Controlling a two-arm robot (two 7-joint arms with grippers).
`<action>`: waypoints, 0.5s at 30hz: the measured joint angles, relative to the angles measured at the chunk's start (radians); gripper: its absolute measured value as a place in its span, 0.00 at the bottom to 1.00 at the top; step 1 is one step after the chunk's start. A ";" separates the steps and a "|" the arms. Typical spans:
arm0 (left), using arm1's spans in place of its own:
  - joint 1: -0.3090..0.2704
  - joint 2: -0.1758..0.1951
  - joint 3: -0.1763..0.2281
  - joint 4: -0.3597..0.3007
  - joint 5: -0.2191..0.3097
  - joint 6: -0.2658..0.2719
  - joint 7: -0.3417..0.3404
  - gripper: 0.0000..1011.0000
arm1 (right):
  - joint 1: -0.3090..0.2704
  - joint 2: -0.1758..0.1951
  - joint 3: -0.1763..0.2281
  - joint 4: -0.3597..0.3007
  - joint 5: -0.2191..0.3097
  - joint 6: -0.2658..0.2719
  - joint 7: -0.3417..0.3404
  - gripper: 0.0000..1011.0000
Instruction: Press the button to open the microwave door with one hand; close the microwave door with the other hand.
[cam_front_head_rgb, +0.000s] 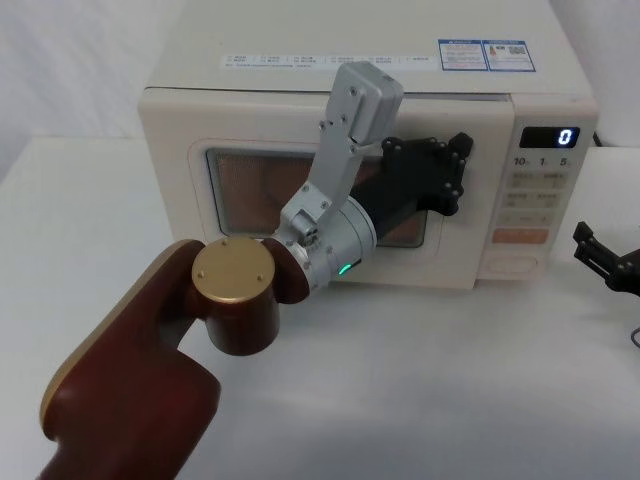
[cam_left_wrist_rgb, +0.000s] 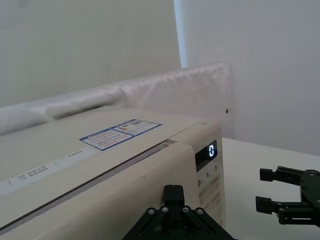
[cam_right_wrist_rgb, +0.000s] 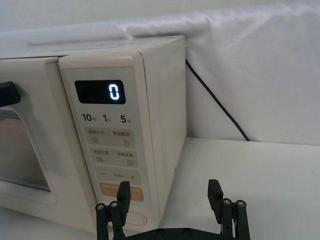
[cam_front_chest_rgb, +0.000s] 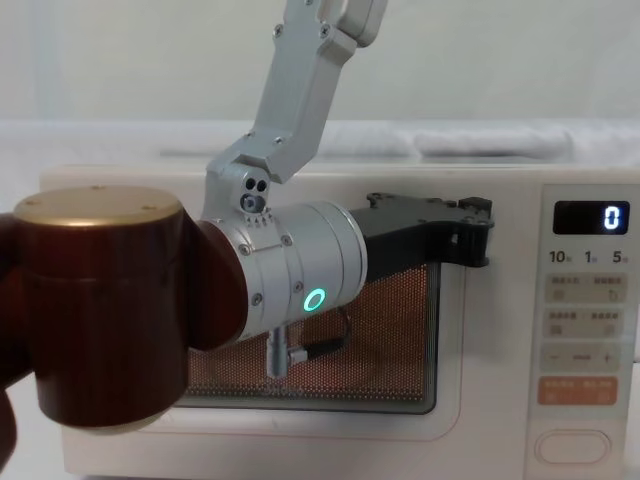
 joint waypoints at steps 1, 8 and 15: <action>0.000 -0.001 -0.002 0.001 0.003 0.000 0.001 0.00 | 0.000 0.000 0.000 0.000 0.000 0.000 0.000 0.99; 0.000 -0.012 -0.014 0.009 0.023 -0.003 0.005 0.00 | 0.000 0.000 0.000 0.000 0.000 0.000 0.000 0.99; 0.000 -0.022 -0.023 0.016 0.035 -0.001 0.005 0.00 | 0.000 0.000 0.000 0.000 0.000 0.000 0.000 0.99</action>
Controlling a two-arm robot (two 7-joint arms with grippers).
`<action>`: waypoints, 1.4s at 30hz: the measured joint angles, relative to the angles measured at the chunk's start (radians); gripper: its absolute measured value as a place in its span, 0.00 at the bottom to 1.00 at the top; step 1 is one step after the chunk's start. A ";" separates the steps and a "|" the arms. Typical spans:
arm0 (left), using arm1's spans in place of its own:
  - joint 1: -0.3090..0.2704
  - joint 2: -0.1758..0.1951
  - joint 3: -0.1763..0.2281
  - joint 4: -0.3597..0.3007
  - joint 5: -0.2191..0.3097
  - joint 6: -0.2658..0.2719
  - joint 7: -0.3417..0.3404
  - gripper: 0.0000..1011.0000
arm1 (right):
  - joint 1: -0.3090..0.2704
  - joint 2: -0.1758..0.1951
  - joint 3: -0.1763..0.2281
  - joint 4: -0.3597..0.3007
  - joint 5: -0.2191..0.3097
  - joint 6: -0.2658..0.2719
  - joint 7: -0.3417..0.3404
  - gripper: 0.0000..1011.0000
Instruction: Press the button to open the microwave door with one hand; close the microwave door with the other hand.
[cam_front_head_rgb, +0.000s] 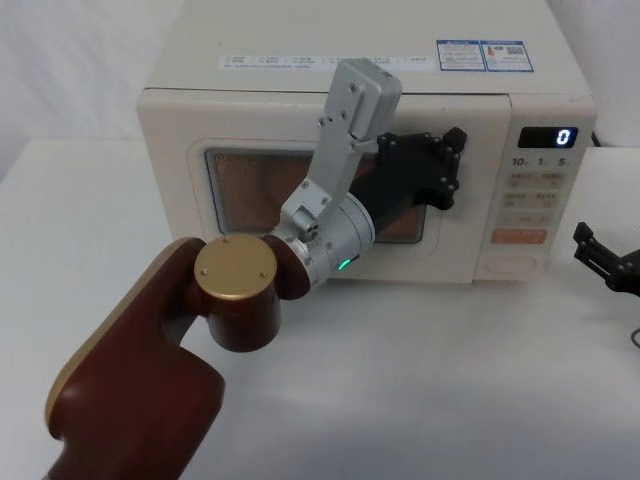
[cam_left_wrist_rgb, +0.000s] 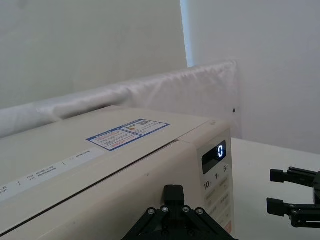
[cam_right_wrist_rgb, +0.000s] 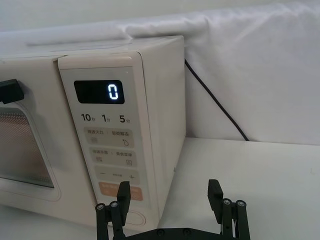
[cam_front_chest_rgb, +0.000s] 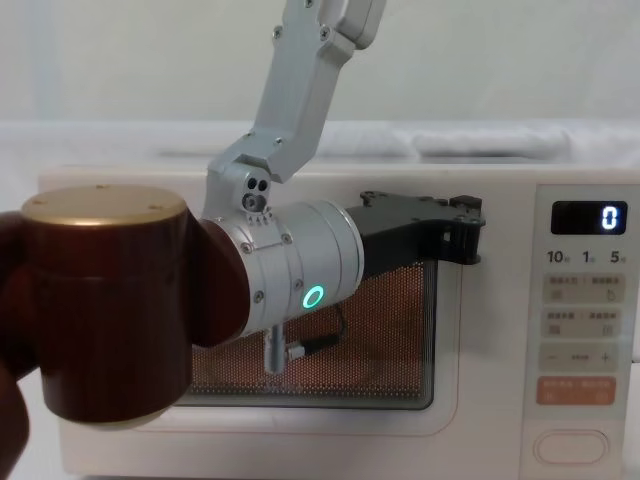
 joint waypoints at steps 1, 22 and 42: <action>0.000 -0.003 -0.001 0.001 0.002 0.002 0.000 0.00 | 0.000 0.000 0.000 0.000 0.000 0.000 0.000 0.99; 0.021 -0.019 -0.016 -0.031 -0.012 0.010 -0.030 0.00 | 0.000 0.000 0.000 0.000 0.000 0.000 0.000 0.99; 0.291 0.142 -0.093 -0.360 -0.037 -0.011 0.044 0.00 | 0.000 0.000 0.000 0.000 0.000 0.000 0.000 0.99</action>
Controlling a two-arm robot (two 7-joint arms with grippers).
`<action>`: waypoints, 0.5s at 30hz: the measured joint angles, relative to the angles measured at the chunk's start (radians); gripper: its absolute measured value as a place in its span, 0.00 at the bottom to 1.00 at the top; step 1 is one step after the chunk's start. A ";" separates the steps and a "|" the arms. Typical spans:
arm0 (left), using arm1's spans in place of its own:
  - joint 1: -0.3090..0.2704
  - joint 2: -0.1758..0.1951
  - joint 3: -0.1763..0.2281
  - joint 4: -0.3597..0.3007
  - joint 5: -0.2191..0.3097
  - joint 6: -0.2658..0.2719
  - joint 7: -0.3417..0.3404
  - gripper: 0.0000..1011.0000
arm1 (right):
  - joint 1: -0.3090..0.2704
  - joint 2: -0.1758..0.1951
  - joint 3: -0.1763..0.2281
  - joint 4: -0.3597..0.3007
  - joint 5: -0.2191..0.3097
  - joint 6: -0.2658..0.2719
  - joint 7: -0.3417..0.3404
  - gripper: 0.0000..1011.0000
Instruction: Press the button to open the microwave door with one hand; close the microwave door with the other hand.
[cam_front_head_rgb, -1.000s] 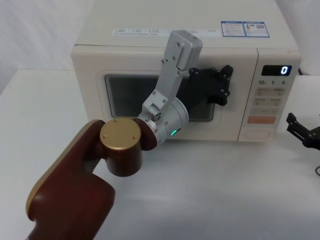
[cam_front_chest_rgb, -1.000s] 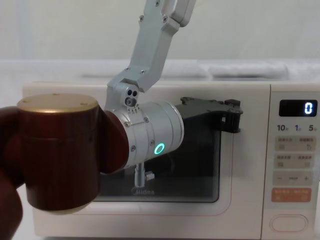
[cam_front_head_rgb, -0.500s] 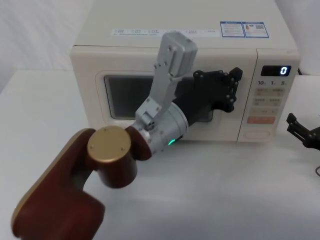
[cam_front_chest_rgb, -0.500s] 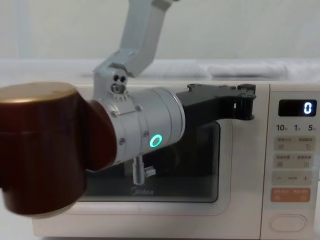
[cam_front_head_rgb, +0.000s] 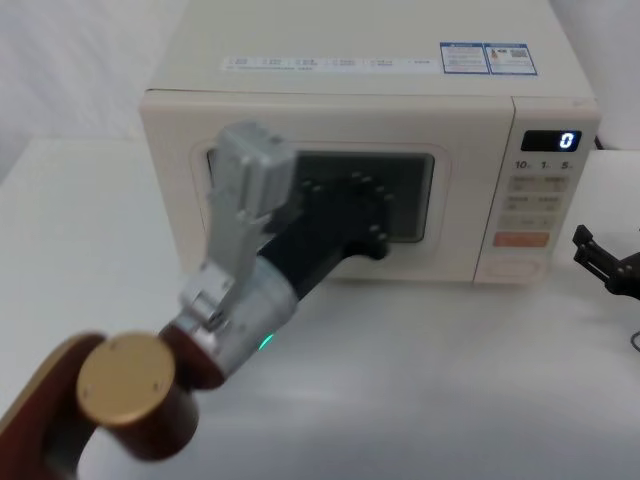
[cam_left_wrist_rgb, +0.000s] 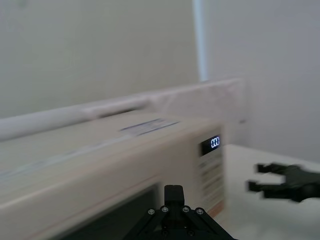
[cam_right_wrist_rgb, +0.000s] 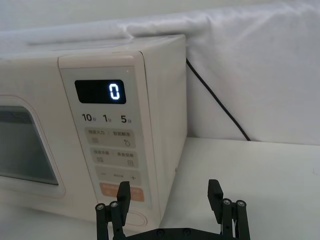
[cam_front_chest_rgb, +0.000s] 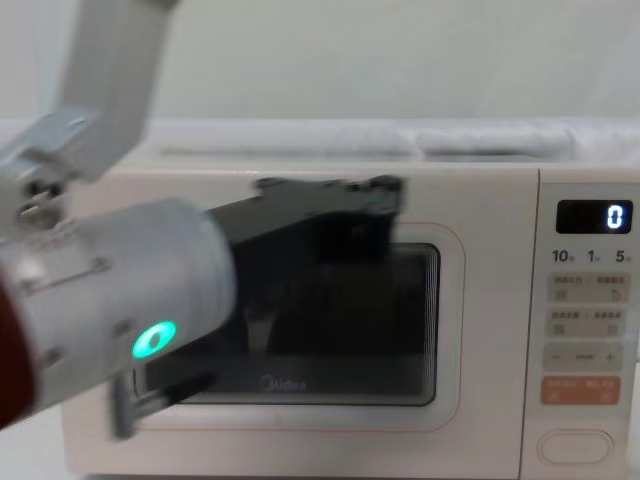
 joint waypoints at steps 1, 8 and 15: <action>0.032 0.009 -0.020 -0.017 0.014 -0.013 0.025 0.00 | 0.000 0.000 0.000 0.000 0.000 0.000 0.000 0.99; 0.191 0.023 -0.137 -0.060 0.068 -0.098 0.141 0.00 | 0.000 0.000 0.000 0.000 0.000 0.000 0.000 0.99; 0.287 0.003 -0.239 -0.063 0.083 -0.163 0.224 0.00 | 0.000 0.000 0.000 0.000 0.000 0.000 0.000 0.99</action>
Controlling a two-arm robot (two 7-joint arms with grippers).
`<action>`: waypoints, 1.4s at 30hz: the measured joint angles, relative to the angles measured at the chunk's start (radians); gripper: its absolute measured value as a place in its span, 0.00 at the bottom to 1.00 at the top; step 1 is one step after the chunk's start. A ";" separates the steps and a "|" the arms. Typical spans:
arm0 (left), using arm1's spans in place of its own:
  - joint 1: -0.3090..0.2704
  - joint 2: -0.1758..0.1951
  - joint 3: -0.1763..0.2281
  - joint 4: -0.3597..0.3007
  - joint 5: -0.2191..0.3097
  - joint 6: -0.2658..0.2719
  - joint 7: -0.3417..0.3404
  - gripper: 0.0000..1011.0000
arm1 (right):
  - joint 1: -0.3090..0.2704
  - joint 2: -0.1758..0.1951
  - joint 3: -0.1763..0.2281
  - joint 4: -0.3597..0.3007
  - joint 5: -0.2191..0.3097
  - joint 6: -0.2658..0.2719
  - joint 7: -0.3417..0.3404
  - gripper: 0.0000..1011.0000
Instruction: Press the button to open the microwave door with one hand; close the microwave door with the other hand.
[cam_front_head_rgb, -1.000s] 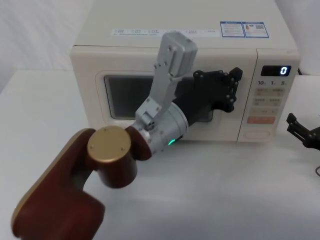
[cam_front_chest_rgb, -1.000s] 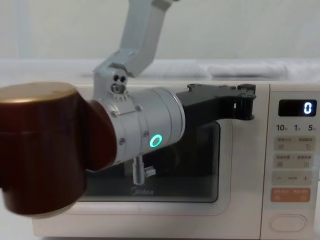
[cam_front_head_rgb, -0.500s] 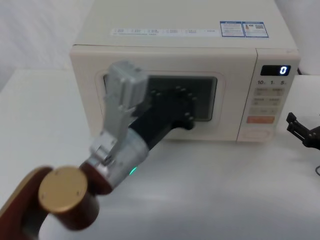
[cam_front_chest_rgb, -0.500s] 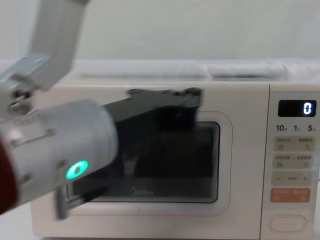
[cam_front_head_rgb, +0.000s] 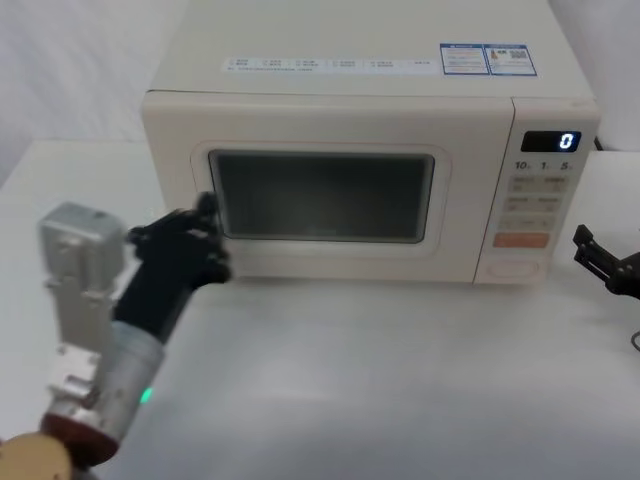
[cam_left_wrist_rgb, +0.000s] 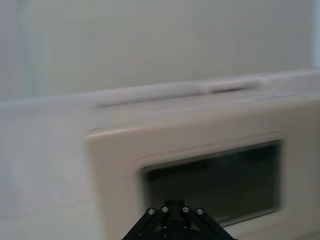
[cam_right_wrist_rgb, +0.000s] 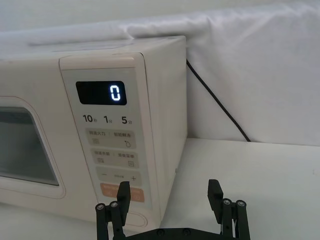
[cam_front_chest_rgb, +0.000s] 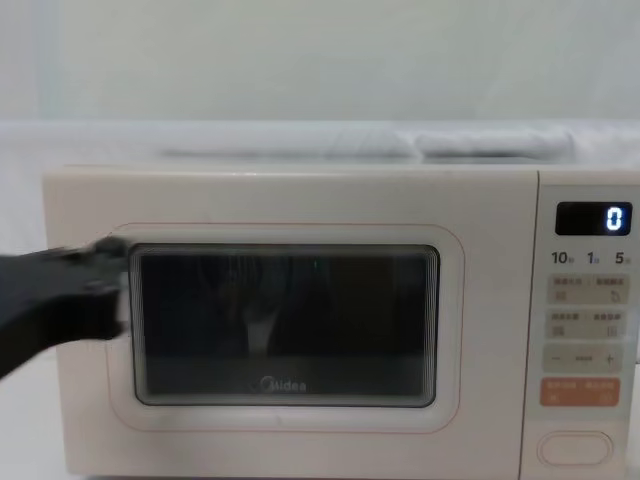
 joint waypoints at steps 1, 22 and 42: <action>0.010 -0.003 -0.015 0.001 0.000 -0.005 0.008 0.00 | 0.000 0.000 0.000 0.000 0.000 0.000 0.000 0.99; 0.077 -0.070 -0.268 0.148 -0.074 -0.030 0.073 0.00 | 0.000 0.000 0.000 0.000 0.000 0.000 0.000 0.99; 0.037 -0.105 -0.253 0.228 -0.034 0.019 -0.005 0.00 | 0.000 0.000 0.000 0.000 0.000 0.000 0.000 0.99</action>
